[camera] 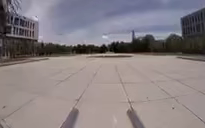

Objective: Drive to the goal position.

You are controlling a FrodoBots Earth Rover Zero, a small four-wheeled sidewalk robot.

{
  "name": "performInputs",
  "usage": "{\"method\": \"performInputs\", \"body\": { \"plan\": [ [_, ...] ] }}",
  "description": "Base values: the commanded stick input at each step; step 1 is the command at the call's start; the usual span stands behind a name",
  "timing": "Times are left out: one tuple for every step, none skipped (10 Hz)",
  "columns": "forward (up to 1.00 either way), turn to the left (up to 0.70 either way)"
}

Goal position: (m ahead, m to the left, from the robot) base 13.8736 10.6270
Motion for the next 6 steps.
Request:
{"method": "performInputs", "body": {
  "plan": [
    [0.5, 0.0],
    [0.5, 0.0],
    [0.5, 0.0],
    [0.5, 0.0],
    [0.5, 0.0],
    [0.5, 0.0]
  ]
}}
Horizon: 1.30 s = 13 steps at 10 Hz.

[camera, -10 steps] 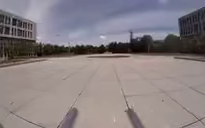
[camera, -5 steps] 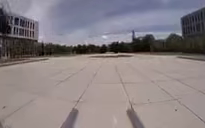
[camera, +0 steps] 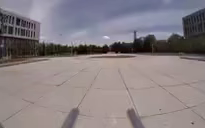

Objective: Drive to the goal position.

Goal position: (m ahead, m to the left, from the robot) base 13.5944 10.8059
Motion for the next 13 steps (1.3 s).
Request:
{"method": "performInputs", "body": {
  "plan": [
    [0.5, 0.0],
    [0.5, 0.0],
    [0.5, 0.0],
    [0.5, 0.0],
    [0.5, 0.0],
    [0.5, 0.0],
    [0.5, 0.0],
    [0.5, 0.0],
    [0.5, 0.0],
    [0.5, 0.0],
    [0.5, 0.0],
    [0.5, 0.0],
    [0.5, 0.0]
  ]
}}
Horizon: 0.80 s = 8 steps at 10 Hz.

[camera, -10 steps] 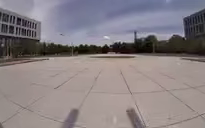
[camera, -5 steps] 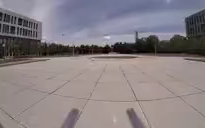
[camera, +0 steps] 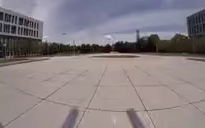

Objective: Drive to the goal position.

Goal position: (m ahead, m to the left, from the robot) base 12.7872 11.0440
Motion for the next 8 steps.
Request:
{"method": "performInputs", "body": {
  "plan": [
    [0.5, 0.0],
    [0.5, 0.0],
    [0.5, 0.0],
    [0.5, 0.0],
    [0.5, 0.0],
    [0.5, 0.0],
    [0.5, 0.0],
    [0.5, 0.0]
  ]
}}
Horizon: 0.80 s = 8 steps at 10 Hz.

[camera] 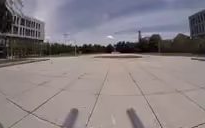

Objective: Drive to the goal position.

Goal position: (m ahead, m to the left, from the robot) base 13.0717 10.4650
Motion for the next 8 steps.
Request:
{"method": "performInputs", "body": {
  "plan": [
    [0.5, 0.0],
    [0.5, 0.0],
    [0.5, 0.0],
    [0.5, 0.0],
    [0.5, 0.0],
    [0.5, 0.0],
    [0.5, 0.0],
    [0.5, 0.0]
  ]
}}
